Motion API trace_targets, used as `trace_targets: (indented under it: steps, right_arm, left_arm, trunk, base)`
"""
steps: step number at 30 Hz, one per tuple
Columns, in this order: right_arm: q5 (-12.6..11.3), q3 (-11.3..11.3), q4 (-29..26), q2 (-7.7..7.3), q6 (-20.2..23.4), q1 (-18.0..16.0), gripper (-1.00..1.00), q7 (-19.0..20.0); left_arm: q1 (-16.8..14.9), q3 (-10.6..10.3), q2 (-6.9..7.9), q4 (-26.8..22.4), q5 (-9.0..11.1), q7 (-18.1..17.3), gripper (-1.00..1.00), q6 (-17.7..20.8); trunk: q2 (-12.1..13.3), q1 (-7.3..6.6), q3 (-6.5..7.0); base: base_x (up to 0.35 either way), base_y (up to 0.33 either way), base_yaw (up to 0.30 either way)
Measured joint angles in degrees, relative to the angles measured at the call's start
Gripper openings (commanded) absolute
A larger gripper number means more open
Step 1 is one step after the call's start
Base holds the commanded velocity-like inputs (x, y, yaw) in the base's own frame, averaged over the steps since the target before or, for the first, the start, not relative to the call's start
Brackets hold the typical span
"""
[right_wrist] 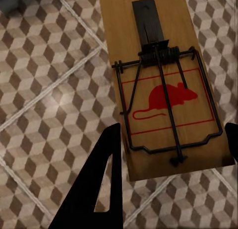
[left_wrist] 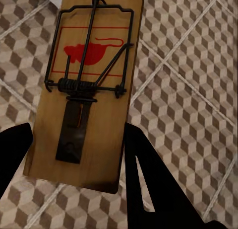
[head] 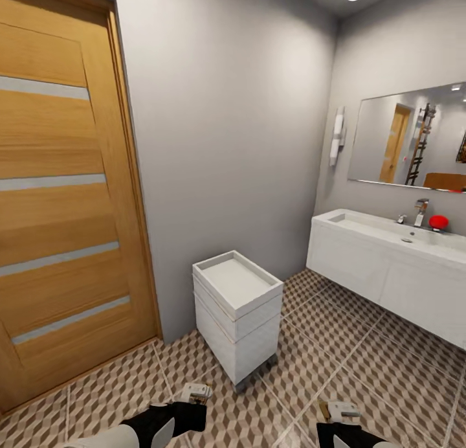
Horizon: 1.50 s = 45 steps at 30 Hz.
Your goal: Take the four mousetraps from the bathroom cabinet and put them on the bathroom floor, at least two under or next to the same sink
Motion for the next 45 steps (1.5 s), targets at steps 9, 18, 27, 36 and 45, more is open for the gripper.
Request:
trace_targets:
  steps: [9, 18, 27, 36, 45]
  right_arm:
    - [0.02, 0.00, 0.00, 0.01, 0.00, 0.00, -1.00, 0.00]
    - [0.07, 0.00, 0.00, 0.02, 0.00, 0.00, -1.00, 0.00]
    - [0.22, 0.16, -0.02, 0.09, 0.01, -0.01, -1.00, 0.00]
    - [0.33, 0.23, 0.00, 0.11, 0.00, 0.00, -1.00, 0.08]
    - [0.35, 0.27, -0.02, 0.11, 0.17, 0.00, -1.00, 0.09]
  left_arm:
    - [0.00, -0.02, -0.03, 0.00, -0.17, 0.05, -1.00, 0.03]
    - [0.00, 0.02, -0.03, 0.00, -0.17, 0.10, -1.00, 0.00]
    - [0.00, 0.03, -0.02, 0.00, -0.17, 0.13, -1.00, -0.01]
    - [0.00, 0.03, -0.03, 0.00, -0.17, 0.14, -1.00, 0.00]
    - [0.00, 0.02, -0.03, 0.00, -0.18, 0.21, -1.00, -0.11]
  trunk:
    - [0.00, 0.00, 0.38]
    - [0.00, 0.00, 0.72]
    - [0.00, 0.00, 0.77]
    - [0.00, 0.00, 0.70]
    - [0.00, 0.00, 0.64]
  base:
    - [0.000, 0.000, -0.233]
    - [0.000, 0.000, -0.195]
    - [0.000, 0.000, -0.028]
    - [0.000, 0.000, -0.190]
    - [0.000, 0.000, -0.276]
